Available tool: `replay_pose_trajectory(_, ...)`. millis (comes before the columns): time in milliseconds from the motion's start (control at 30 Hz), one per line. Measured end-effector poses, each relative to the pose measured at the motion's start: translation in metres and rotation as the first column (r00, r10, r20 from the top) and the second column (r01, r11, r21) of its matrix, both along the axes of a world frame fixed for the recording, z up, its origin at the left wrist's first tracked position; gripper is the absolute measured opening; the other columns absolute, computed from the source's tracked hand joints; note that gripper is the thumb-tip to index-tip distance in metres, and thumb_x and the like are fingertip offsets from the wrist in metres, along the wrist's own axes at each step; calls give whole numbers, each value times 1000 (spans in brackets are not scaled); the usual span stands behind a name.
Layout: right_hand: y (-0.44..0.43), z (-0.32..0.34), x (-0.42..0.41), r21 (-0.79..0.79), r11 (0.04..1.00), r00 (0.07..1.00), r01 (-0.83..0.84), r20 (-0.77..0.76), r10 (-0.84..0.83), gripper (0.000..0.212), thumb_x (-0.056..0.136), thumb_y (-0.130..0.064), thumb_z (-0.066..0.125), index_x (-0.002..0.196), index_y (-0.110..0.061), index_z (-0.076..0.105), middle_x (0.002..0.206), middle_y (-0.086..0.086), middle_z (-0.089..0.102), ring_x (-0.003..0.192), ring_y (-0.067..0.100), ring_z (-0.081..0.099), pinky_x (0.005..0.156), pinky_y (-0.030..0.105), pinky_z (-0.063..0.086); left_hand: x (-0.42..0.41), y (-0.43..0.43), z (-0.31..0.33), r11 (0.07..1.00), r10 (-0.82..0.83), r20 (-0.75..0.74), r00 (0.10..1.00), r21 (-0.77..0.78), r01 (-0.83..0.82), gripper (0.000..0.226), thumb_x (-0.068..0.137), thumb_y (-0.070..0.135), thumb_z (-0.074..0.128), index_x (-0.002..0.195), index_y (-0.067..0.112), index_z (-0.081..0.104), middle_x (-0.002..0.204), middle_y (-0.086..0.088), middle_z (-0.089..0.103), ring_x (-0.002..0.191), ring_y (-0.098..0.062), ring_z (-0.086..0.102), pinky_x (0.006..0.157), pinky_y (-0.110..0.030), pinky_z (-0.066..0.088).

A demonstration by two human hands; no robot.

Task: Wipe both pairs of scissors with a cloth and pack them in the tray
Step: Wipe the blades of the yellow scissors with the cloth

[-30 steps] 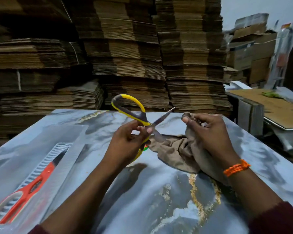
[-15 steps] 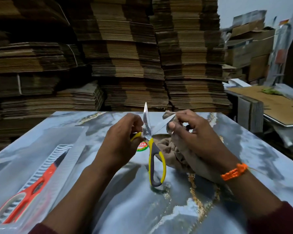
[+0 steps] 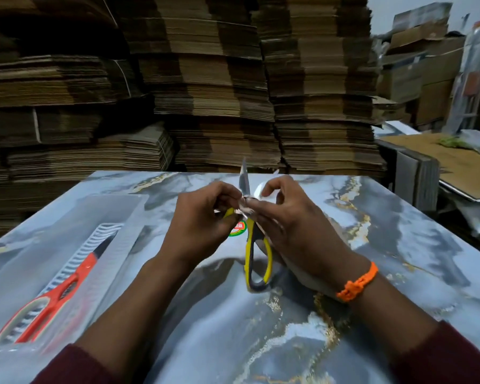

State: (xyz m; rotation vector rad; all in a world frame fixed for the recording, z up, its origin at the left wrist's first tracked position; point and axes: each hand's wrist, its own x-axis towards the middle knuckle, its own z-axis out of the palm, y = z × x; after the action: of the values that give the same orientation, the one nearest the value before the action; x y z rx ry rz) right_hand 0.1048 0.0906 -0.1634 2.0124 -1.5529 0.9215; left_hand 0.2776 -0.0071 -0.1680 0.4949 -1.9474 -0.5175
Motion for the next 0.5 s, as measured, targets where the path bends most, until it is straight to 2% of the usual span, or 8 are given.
replay_pose_trajectory(133, -3, -8, -1, 61, 993, 994, -100, 53, 97, 31, 101, -25, 56, 128, -20, 71, 105, 3, 52, 79, 17, 52, 62, 40, 50, -2, 3, -3, 979, -14, -76, 997, 204, 29, 41, 69, -6, 87, 99, 13, 68, 80, 2, 74, 74, -10, 73, 72, -27, 60)
replay_pose_trajectory(233, -3, -5, -4, 138, 980, 986, -145, 98, 132, 30, 99, -22, 57, 122, -16, 74, 99, 0, 52, 79, 16, 53, 64, 35, 47, -4, 2, -4, 932, -2, -119, 993, 360, 45, 47, 66, -9, 89, 98, 17, 67, 79, -1, 73, 74, -21, 75, 71, -32, 63)
replay_pose_trajectory(333, 0, 0, -5, 202, 968, 989, -151, 42, 145, 23, 98, -19, 63, 115, -14, 76, 96, -1, 52, 82, 12, 51, 65, 29, 45, -5, 1, -4, 886, 25, -124, 992, 462, 36, 53, 64, -11, 89, 100, 21, 67, 83, -6, 72, 77, -24, 76, 72, -36, 65)
replay_pose_trajectory(400, 0, 2, -11, 243, 963, 994, -114, 25, 111, 18, 95, -16, 65, 105, -9, 77, 93, 3, 54, 82, 15, 52, 65, 26, 40, -7, 1, -6, 876, 9, -58, 998, 482, 20, 58, 64, -11, 88, 108, 21, 67, 87, -6, 72, 81, -27, 76, 74, -36, 65)
replay_pose_trajectory(500, -2, 7, -42, 258, 963, 996, 76, 29, -87, 20, 93, -17, 62, 94, -3, 75, 89, 10, 56, 85, 25, 56, 70, 31, 40, -8, -5, -3, 833, 56, -17, 998, 552, -38, 65, 64, -10, 89, 120, 15, 65, 94, -4, 72, 78, -21, 75, 73, -34, 64)
